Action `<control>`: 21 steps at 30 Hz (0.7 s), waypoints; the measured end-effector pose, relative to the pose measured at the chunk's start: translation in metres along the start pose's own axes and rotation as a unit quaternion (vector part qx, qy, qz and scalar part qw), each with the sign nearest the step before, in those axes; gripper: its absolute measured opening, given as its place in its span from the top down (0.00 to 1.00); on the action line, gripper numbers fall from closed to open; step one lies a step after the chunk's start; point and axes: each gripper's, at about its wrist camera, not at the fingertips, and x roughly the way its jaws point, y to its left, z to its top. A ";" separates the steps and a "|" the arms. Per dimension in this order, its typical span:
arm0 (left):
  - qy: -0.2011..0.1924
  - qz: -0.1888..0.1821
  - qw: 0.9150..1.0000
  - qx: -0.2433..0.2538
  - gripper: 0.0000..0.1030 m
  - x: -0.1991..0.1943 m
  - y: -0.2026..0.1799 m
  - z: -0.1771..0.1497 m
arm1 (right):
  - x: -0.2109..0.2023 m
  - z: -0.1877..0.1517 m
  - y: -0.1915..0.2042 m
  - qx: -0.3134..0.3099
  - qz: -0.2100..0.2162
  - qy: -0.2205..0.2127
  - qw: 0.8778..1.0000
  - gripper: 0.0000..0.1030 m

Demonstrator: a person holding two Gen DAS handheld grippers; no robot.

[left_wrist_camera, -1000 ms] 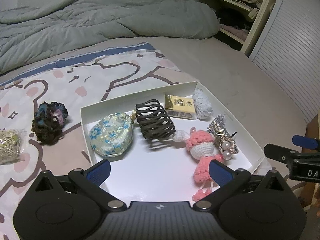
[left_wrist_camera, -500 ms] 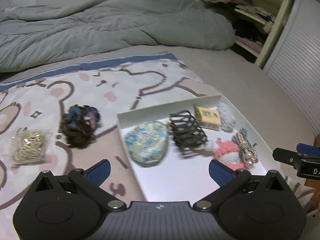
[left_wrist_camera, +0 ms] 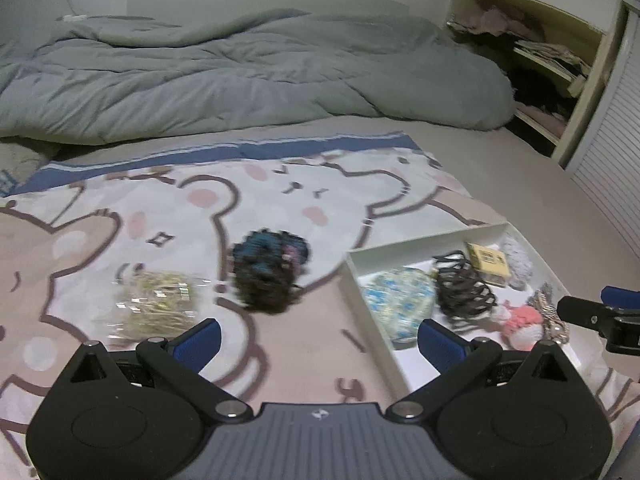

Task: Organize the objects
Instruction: 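Withdraw both tools from the box toward the scrunchie and hair-tie bag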

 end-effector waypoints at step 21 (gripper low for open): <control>-0.017 0.059 0.997 -0.036 0.00 -0.008 0.097 0.013 | 0.035 0.024 0.108 -0.021 0.082 0.002 0.996 0.00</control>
